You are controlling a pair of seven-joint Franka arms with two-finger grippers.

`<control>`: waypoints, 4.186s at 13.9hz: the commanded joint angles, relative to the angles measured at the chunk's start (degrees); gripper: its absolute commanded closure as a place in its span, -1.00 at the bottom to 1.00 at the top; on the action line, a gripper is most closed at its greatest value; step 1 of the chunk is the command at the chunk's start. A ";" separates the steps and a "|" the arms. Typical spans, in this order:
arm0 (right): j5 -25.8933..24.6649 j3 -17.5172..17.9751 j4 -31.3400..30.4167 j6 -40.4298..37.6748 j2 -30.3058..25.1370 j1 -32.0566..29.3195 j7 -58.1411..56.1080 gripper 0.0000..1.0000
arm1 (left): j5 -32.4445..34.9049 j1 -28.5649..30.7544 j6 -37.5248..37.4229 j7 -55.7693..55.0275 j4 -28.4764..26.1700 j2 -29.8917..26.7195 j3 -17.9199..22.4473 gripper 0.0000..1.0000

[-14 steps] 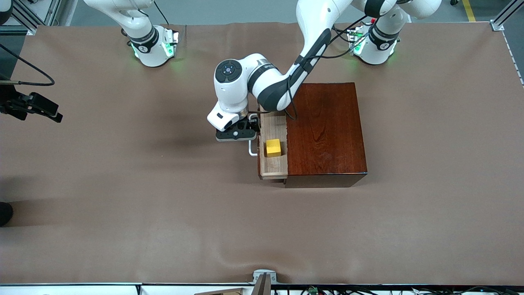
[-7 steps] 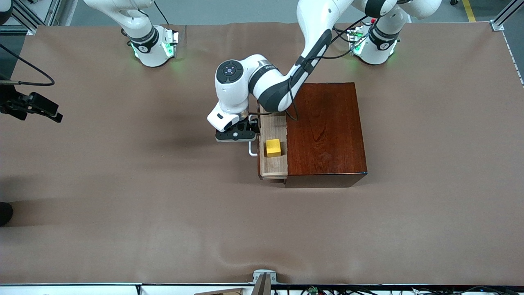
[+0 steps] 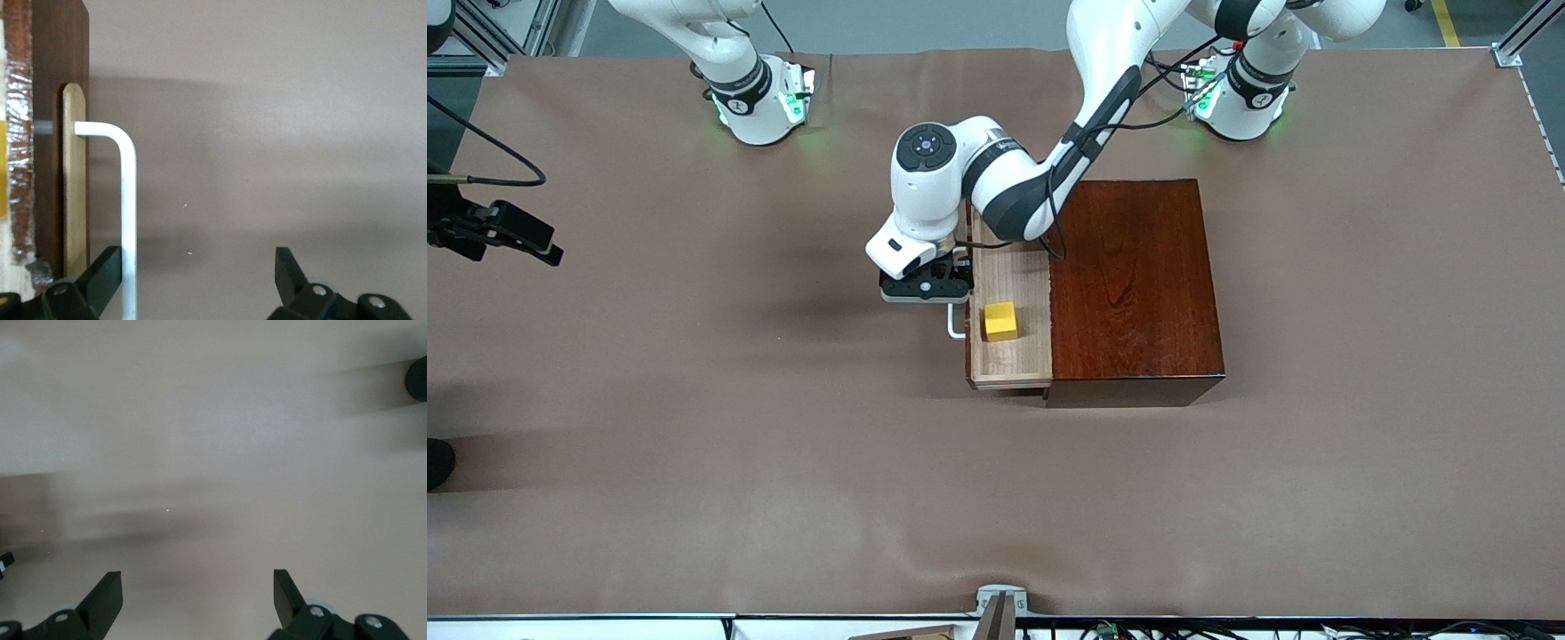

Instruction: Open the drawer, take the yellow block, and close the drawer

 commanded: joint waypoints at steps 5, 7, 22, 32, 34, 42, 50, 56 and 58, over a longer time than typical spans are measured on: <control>-0.27 0.51 -0.48 0.03 -0.95 -0.53 -0.17 -1.00 | -1.39 0.06 0.16 -1.72 2.51 -0.14 0.28 -1.00; -0.36 0.51 -0.48 0.03 -0.95 -0.53 -0.26 -1.00 | -1.21 0.33 -2.02 -1.72 2.50 -1.19 0.37 -1.00; 0.08 0.69 -0.48 0.29 -0.16 1.49 -0.34 -1.00 | -0.86 18.51 -26.20 2.39 -1.70 -21.84 0.63 -1.00; 0.26 0.69 -0.39 5.37 4.57 19.66 36.24 -1.00 | -0.86 41.35 -28.93 24.27 -16.29 -38.98 0.37 -1.00; 0.26 0.60 -0.30 8.10 6.07 24.23 49.42 -1.00 | -0.86 45.83 -28.93 30.24 -18.84 -41.53 0.37 -1.00; 0.08 0.60 2.05 15.14 14.32 38.04 94.62 -1.00 | -0.86 56.58 -35.87 49.32 -22.37 -48.21 0.45 -1.00; -0.18 0.69 14.10 17.33 28.65 45.70 130.85 -1.00 | 4.76 59.72 -41.50 56.55 -22.02 -52.52 -8.57 -1.00; -0.09 0.69 16.31 22.34 34.63 46.49 136.68 -1.00 | 3.36 61.50 -42.73 57.34 -21.58 -52.09 -11.68 -1.00; -0.09 0.69 16.22 22.79 35.69 46.49 136.59 -1.00 | 3.27 61.76 -42.65 57.08 -21.58 -51.83 -11.68 -1.00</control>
